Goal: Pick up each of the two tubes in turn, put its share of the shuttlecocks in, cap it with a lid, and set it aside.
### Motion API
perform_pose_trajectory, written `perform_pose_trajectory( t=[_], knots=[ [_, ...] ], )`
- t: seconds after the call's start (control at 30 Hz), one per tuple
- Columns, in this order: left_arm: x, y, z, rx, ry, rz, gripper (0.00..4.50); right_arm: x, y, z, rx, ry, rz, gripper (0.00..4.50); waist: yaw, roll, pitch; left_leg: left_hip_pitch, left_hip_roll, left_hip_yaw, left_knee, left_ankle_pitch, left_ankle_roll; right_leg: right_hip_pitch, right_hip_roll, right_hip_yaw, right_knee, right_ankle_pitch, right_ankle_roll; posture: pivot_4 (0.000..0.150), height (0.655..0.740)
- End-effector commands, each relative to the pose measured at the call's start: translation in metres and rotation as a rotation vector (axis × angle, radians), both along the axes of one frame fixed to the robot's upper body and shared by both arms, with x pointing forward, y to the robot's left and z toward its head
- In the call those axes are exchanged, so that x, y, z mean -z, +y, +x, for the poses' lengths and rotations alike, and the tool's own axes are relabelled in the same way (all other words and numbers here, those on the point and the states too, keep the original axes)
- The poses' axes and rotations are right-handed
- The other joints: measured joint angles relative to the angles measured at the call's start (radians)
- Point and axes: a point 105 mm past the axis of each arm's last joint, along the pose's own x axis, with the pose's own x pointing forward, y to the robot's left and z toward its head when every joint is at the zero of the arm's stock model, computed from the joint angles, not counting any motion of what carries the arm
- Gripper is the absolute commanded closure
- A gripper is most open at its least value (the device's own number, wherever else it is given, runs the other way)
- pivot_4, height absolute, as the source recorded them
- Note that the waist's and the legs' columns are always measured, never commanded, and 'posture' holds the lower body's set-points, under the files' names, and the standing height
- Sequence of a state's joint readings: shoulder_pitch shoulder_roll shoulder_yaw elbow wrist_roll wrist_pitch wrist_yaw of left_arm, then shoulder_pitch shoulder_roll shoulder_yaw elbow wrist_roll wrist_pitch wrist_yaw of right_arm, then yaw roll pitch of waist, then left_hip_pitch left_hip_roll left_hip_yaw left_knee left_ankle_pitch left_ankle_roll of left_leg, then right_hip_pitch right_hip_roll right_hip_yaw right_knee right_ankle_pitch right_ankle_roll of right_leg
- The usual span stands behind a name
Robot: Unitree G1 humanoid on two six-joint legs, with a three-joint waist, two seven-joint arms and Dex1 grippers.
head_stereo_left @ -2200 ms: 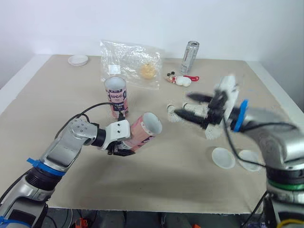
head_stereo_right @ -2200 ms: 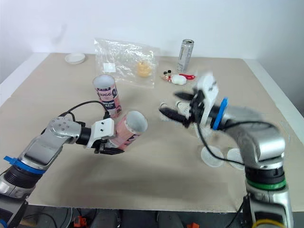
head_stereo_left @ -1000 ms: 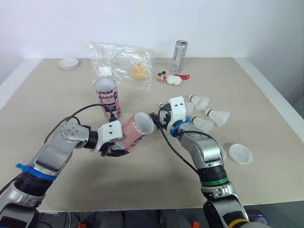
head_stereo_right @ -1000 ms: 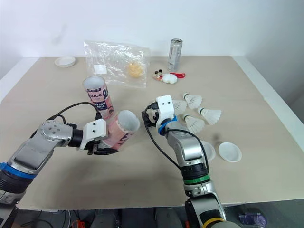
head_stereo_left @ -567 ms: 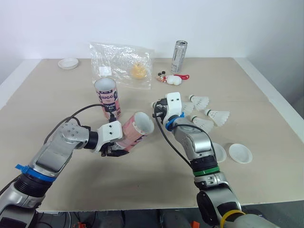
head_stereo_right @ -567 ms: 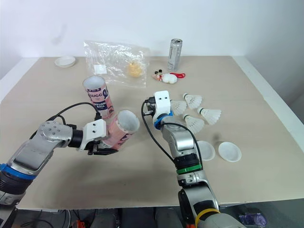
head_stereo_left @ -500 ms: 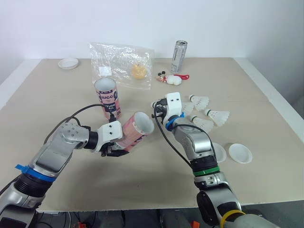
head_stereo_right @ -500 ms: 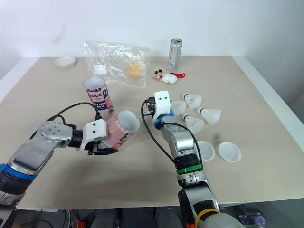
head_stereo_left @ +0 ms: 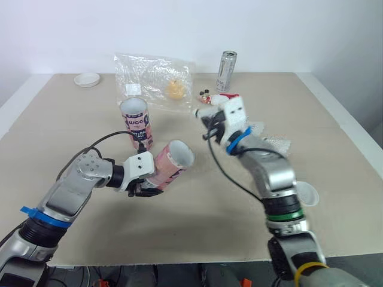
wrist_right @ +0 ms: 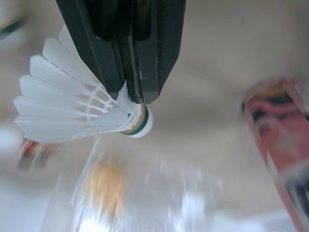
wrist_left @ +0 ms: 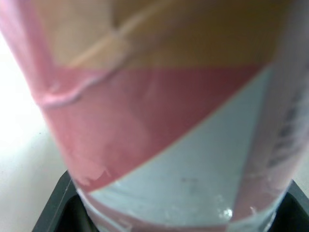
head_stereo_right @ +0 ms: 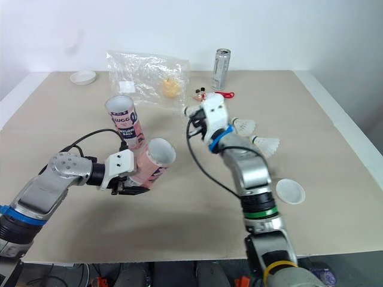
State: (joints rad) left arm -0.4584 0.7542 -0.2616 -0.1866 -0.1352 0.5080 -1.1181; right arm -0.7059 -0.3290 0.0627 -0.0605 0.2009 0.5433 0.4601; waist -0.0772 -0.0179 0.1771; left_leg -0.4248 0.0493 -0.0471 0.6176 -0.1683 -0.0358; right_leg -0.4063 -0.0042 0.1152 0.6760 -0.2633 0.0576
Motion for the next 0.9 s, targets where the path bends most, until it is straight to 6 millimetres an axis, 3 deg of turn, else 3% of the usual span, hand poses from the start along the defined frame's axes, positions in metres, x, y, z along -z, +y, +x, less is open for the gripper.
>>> perform_pose_trajectory(
  t=[0.03, 0.1, 0.2, 0.33, 0.53, 0.9],
  knots=[
    [0.014, 0.003, 0.001, -0.035, 0.063, 0.019, 1.75, -0.069, -0.013, -0.041, -0.242, -0.328, -0.161, 4.40, 0.003, 0.000, 0.001, 0.000, 0.000, 0.000, 0.000, 0.000, 0.000, 0.000, 0.000, 0.000, 0.000, 0.000, 0.000, 0.150, 0.7400],
    [0.013, 0.003, 0.003, -0.034, 0.065, 0.017, 1.75, -0.077, -0.017, -0.062, -0.382, -0.398, -0.289, 4.40, 0.005, 0.001, 0.001, 0.000, -0.001, 0.001, 0.000, 0.000, 0.000, 0.001, -0.001, 0.000, -0.001, -0.001, 0.001, 0.150, 0.7400],
    [0.013, 0.001, 0.004, -0.027, 0.070, 0.016, 1.75, -0.073, -0.014, -0.093, -0.593, -0.460, -0.467, 4.40, 0.004, 0.001, 0.001, 0.001, -0.001, 0.000, -0.001, 0.000, 0.000, 0.002, -0.001, 0.000, -0.002, -0.001, 0.001, 0.150, 0.7400],
    [0.012, -0.004, 0.005, -0.012, 0.067, 0.011, 1.75, -0.064, -0.001, -0.113, -0.735, -0.494, -0.555, 4.40, 0.005, 0.001, 0.001, 0.001, -0.001, 0.001, 0.000, 0.000, 0.000, 0.002, -0.002, 0.000, -0.002, -0.001, 0.001, 0.150, 0.7400],
    [0.007, -0.008, 0.006, -0.003, 0.058, 0.002, 1.75, -0.047, 0.010, -0.116, -0.803, -0.487, -0.604, 4.40, 0.013, 0.001, 0.001, 0.000, -0.003, 0.001, 0.001, 0.001, -0.001, 0.002, -0.004, 0.000, -0.004, 0.000, 0.002, 0.150, 0.7400],
    [0.006, -0.007, 0.001, -0.008, 0.050, 0.006, 1.75, -0.021, 0.007, -0.103, -0.824, -0.465, -0.666, 4.40, 0.028, 0.000, 0.001, -0.004, -0.002, 0.001, 0.000, 0.001, -0.001, 0.000, -0.004, 0.000, -0.007, 0.000, 0.002, 0.150, 0.7400]
  ],
)
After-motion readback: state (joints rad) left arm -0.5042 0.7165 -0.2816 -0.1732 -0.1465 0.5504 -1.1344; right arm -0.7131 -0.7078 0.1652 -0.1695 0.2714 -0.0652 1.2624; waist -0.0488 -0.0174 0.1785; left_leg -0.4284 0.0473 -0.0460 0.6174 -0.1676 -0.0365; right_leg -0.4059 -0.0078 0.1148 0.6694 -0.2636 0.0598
